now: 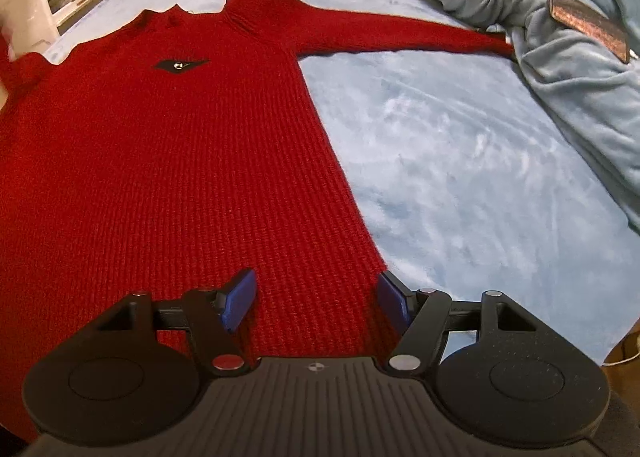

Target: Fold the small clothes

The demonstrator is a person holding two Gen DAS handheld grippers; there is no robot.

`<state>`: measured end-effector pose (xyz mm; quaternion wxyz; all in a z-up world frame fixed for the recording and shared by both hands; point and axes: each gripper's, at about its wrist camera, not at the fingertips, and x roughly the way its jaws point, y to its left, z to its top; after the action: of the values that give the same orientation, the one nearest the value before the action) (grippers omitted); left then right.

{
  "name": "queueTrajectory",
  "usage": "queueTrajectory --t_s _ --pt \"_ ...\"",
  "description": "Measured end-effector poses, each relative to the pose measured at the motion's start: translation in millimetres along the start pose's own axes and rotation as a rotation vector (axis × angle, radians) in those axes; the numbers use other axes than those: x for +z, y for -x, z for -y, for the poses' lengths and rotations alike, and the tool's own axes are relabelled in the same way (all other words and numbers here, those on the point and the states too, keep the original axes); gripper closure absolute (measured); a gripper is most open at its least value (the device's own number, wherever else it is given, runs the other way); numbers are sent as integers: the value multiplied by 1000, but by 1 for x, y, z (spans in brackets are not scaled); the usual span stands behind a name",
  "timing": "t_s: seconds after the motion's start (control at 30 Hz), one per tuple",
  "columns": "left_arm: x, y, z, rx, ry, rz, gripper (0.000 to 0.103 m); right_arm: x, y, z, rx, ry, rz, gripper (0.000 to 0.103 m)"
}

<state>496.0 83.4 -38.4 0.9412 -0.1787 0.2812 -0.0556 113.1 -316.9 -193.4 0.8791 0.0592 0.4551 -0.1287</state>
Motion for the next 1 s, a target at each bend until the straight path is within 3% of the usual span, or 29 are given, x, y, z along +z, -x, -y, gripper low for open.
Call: queueTrajectory --t_s 0.07,0.17,0.2,0.23,0.27,0.37,0.47,0.53,0.67,0.77,0.87,0.93,0.97,1.0 --pt "-50 7 63 -132 -206 -69 89 1 2 5 -6 -32 3 34" --pt "-143 6 97 -148 -415 -236 80 2 6 12 22 -56 8 34" --pt "-164 2 90 -133 -425 -314 60 2 7 14 26 -47 10 34" --pt "-177 0 78 -110 -405 -398 51 1 8 17 24 -40 17 34" --pt "-181 2 63 -87 -371 -431 40 0 8 19 19 -37 22 34" --pt "-165 26 21 -22 -322 -327 8 -2 0 27 4 -53 7 34" --pt "-133 37 -3 60 -314 -212 1 8 -12 32 27 -102 -14 34" --pt "-110 28 -9 103 -283 -192 1 26 -20 35 60 -151 5 34" --pt "-86 -18 20 68 -340 -234 1 72 -43 46 93 -270 102 34" --pt "-94 -53 52 57 -433 -294 1 97 -72 57 96 -389 119 34" --pt "-112 -98 74 100 -519 -375 5 107 -99 62 93 -464 138 34" --pt "-123 -122 78 80 -543 -443 62 109 -113 64 91 -479 154 34" --pt "-124 -130 76 75 -531 -477 82 106 -118 65 89 -481 166 34" --pt "-119 -131 72 72 -496 -470 86 102 -121 67 91 -483 185 34"
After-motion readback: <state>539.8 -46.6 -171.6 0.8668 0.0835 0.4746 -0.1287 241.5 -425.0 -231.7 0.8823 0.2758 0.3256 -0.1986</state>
